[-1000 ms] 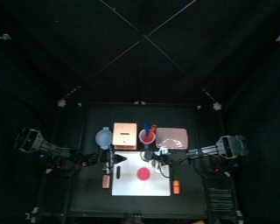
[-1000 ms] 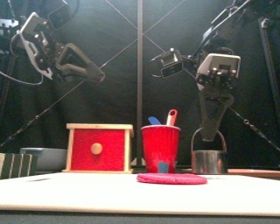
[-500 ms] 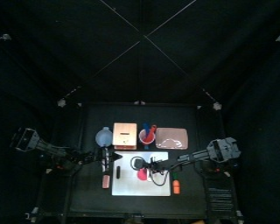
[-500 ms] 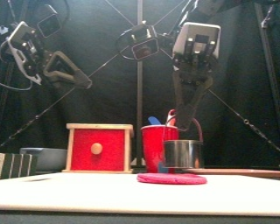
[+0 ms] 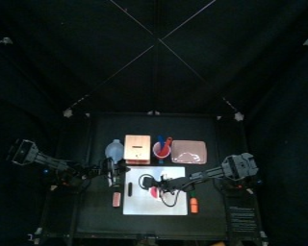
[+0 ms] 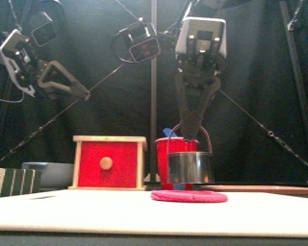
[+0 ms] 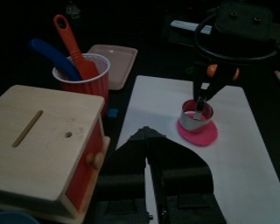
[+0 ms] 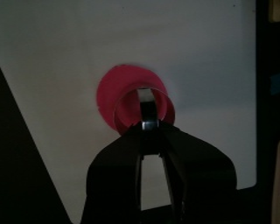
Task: Get the cutter from the drawer then cut the dough then place the extra dough in the bowl
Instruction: Cut the dough
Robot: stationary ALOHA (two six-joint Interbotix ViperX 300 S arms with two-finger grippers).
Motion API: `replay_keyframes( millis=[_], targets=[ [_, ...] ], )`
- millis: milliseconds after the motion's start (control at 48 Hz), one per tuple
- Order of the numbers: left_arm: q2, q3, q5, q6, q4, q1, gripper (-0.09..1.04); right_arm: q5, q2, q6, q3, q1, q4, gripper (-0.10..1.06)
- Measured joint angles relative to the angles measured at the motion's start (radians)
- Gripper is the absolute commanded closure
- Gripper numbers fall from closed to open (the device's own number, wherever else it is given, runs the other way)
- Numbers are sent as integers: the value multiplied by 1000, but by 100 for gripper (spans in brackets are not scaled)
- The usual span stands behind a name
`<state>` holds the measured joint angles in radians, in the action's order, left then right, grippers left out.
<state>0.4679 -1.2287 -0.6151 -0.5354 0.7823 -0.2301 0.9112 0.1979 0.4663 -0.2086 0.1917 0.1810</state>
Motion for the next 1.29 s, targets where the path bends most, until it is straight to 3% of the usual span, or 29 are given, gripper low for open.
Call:
replay_keyframes(
  millis=[1083, 1292],
  targets=[
    [-2, -12, -6, 0, 35, 25, 63, -9, 44, 2, 25, 17, 2, 46],
    [0, -12, -6, 0, 37, 26, 63, 5, 46, -3, 34, 17, 9, 39]
  ],
)
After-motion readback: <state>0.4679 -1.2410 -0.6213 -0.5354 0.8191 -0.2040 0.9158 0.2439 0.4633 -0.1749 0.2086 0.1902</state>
